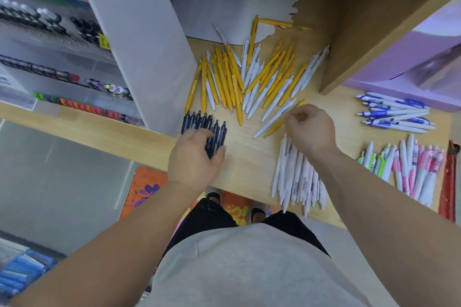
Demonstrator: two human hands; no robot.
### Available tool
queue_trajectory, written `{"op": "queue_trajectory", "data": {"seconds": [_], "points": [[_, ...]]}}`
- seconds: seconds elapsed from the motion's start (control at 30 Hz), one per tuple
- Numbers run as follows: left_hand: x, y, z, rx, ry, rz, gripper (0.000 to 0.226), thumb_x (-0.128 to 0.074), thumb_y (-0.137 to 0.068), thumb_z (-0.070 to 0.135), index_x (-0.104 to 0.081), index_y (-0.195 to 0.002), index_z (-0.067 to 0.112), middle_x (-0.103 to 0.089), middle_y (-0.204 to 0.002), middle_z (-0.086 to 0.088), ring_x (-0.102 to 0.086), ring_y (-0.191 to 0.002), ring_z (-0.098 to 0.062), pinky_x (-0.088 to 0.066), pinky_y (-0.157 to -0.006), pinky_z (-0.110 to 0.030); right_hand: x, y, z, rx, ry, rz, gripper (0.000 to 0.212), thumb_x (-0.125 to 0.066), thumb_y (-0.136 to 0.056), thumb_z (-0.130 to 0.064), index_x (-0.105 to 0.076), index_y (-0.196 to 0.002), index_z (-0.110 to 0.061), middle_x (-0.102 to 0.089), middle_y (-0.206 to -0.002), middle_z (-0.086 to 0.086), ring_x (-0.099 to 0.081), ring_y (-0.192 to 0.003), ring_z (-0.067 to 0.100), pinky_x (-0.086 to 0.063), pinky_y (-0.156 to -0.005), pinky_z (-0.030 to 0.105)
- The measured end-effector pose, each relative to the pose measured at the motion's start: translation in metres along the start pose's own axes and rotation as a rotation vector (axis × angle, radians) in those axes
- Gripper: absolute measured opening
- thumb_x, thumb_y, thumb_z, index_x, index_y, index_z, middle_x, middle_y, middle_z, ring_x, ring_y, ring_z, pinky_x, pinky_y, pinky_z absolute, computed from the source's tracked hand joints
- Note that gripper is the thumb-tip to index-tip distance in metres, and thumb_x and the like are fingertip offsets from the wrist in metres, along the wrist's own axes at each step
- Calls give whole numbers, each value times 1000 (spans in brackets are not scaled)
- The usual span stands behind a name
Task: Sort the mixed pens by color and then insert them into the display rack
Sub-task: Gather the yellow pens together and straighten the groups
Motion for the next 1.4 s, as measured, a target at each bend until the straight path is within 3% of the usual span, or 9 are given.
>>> {"op": "queue_trajectory", "data": {"seconds": [0.13, 0.3, 0.57, 0.8, 0.97, 1.07, 1.2, 1.3, 1.4], "points": [[-38, -28, 58, -173, -2, -186, 41, -68, -90, 39, -64, -124, 15, -60, -116, -5, -56, -108, -24, -49, -89, -36, 14, -26, 6, 126, 225, -81, 43, -59, -94, -23, -55, -137, -21, -49, -135, 6, -57, -104, 23, -43, -85, 27], [-80, -59, 92, -204, -151, -275, 32, -64, -92, 35, -65, -115, 14, -58, -112, -8, -57, -103, -26, -48, -76, -32, 12, -50, 3, 234, 373, -230, 59, -48, -94, -6, -38, -151, -20, -28, -154, 5, -48, -130, 29, -42, -99, 31], [-89, -75, 89, -123, -188, -310, 25, -65, -92, 28, -69, -112, 14, -68, -111, -7, -63, -100, -27, -53, -76, -34, 8, -59, 5, 128, 622, -375, 96, -49, -84, 9, -5, -158, -32, -3, -160, 2, -45, -133, 27, -52, -92, 39], [-77, -72, 64, -117, -137, -392, 12, -62, -94, 23, -66, -98, 12, -61, -98, -6, -60, -89, -24, -45, -66, -33, 1, -57, 5, 165, 533, -382, 86, -51, -84, 8, -24, -155, -32, -12, -159, -1, -51, -126, 29, -47, -83, 31], [-55, -64, 51, -135, -46, -350, 8, -58, -96, 20, -59, -99, 12, -62, -81, -4, -58, -72, -24, -45, -58, -35, -2, -54, 1, 251, 376, -277, 50, -49, -94, -4, -52, -141, -22, -37, -147, 5, -58, -113, 27, -44, -89, 25], [-49, -59, 45, -93, 76, -331, 4, -54, -98, 15, -55, -102, 13, -59, -75, -1, -55, -64, -20, -38, -52, -31, 6, -60, -5, 203, 290, -106, 26, -51, -99, -18, -60, -123, -12, -57, -125, 11, -63, -97, 30, -49, -81, 30], [-56, -68, 57, 16, 254, -324, 12, -44, -103, 14, -51, -109, 20, -59, -84, -2, -54, -65, -16, -38, -51, -28, 5, -81, -6, 8, 301, -17, 38, -59, -96, -38, -56, -118, -7, -67, -100, 12, -64, -91, 31, -54, -75, 37], [-67, -83, 73, 92, 311, -328, 14, -40, -104, 16, -50, -112, 17, -58, -88, -5, -54, -68, -19, -42, -56, -32, -5, -94, -2, -72, 349, -45, 42, -66, -88, -48, -61, -94, -8, -58, -72, 4, -58, -68, 23, -40, -51, 26], [-78, -99, 87, 91, 276, -309, 15, -45, -102, 23, -54, -111, 15, -56, -81, 0, -54, -68, -17, -42, -56, -31, -11, -100, 4, -111, 292, -63, 47, -71, -83, -52, -52, -74, -10, -46, -58, 1, -46, -52, 18, -29, -44, 25]]}}
Point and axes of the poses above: each hand's wrist, its own y-axis away from the middle knuckle, its own x-axis out of the back of the hand, z = x × y, the point moved 6 cm from there along -y, towards the middle knuckle
